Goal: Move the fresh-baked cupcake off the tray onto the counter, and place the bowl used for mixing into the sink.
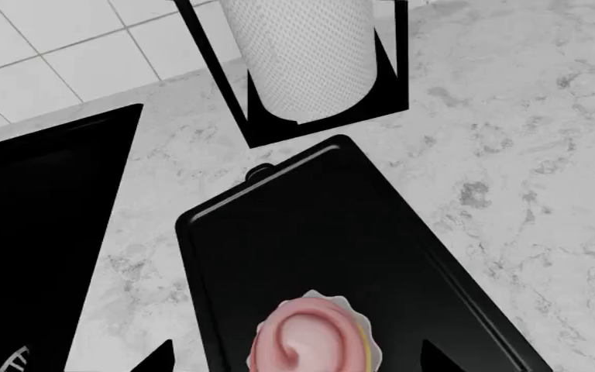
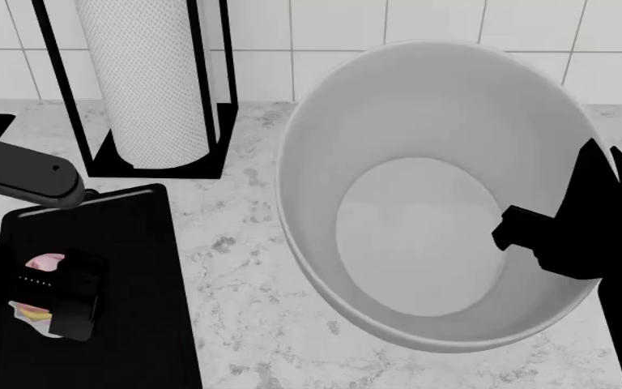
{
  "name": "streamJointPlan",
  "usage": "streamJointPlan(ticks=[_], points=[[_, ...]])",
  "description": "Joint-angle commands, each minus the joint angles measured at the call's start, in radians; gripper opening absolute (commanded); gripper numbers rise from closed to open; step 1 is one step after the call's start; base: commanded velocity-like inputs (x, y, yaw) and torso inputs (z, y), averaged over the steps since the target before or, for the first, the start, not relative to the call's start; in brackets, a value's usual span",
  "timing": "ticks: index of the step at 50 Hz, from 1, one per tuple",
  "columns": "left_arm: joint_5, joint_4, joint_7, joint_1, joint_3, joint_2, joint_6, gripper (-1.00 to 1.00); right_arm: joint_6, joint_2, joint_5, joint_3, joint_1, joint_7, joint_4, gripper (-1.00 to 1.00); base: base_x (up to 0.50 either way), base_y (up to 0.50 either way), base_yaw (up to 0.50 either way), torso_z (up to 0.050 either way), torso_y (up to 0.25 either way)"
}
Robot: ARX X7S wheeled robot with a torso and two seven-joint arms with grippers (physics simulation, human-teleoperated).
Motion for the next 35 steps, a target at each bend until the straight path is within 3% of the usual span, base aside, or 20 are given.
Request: streamJointPlan(ticks=[1,35], points=[[0.065,-0.058,0.059,0.034,0.019,0.013,0.009,1.00,-0.015,0.006,0.001,-0.015,-0.004,0.068,0.000,-1.00,0.00,0.00,0.00,0.000,0.000],[0.165,-0.174,0.165,0.105,0.049,0.053,0.059,1.00,-0.044,0.021,0.000,-0.045,-0.013,0.068,0.009,-1.00,0.00,0.00,0.00,0.000,0.000]])
